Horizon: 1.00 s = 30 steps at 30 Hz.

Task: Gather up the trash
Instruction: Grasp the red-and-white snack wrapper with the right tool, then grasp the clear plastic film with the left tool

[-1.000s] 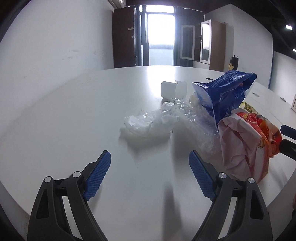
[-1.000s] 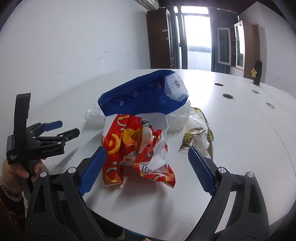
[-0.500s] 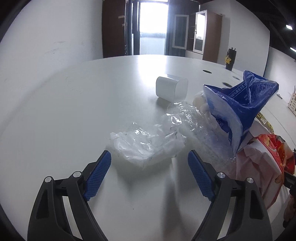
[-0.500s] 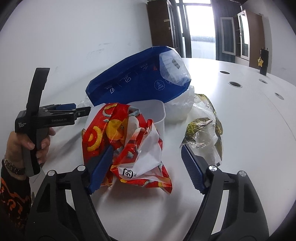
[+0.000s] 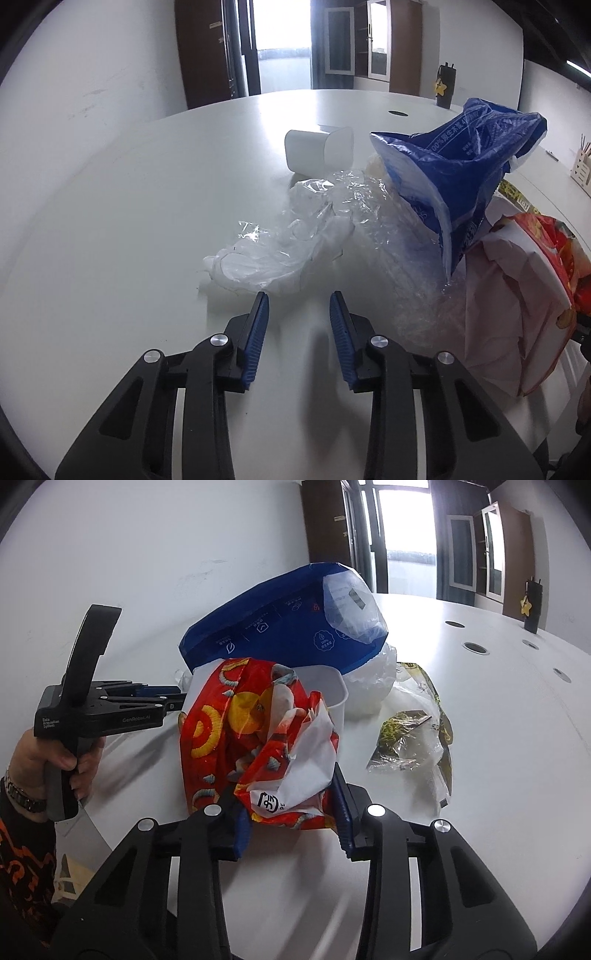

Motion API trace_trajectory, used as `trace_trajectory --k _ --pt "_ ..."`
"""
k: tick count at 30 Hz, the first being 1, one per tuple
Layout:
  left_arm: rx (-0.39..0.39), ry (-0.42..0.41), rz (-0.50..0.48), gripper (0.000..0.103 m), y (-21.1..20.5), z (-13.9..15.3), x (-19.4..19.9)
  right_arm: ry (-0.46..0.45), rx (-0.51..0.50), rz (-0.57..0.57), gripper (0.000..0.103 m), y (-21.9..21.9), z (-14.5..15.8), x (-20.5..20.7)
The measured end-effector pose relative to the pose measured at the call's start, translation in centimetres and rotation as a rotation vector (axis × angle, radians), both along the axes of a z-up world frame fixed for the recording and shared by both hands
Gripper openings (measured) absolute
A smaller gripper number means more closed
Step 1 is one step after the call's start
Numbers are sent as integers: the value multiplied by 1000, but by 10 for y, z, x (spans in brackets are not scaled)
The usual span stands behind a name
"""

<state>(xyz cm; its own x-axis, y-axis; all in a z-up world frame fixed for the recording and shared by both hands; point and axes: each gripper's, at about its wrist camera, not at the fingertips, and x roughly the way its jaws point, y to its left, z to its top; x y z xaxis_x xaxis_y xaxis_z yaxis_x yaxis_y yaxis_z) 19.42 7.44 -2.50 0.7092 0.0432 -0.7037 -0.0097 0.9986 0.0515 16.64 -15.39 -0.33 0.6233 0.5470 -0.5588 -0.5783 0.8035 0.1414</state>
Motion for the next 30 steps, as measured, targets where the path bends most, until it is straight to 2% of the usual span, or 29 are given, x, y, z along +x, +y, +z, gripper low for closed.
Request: trace_trajectory --k 1,2,6,12,13,14,15,18,23,27,30 --pt "-7 -7 -1 45 0 4 -2 -3 5 0 33 -2 1 -1" --pt "-11 -24 1 49 0 9 -6 -7 9 -1 33 -3 3 -2" --pt "10 -41 9 50 -1 24 -1 -13 23 -2 31 -7 7 -2" --pt "34 6 -21 51 -9 24 24 -9 77 -18 28 -16 12 1" --pt "33 13 -23 47 -10 24 29 -12 68 -14 24 -15 12 0" --pt "36 24 -22 34 -11 21 33 -13 61 -18 22 -15 11 0" --pt "41 30 -21 28 -11 20 35 -14 57 -18 19 -14 11 0" --pt "31 9 -17 16 -8 21 33 -12 58 -9 14 -14 10 0" --pt "-26 -62 47 10 6 29 8 -8 58 -8 12 -12 9 1" --pt "-146 -143 101 8 22 37 -28 -22 66 -8 9 -14 14 -1" --pt "-198 -188 102 8 29 38 -53 -38 73 -14 8 -17 19 -6"
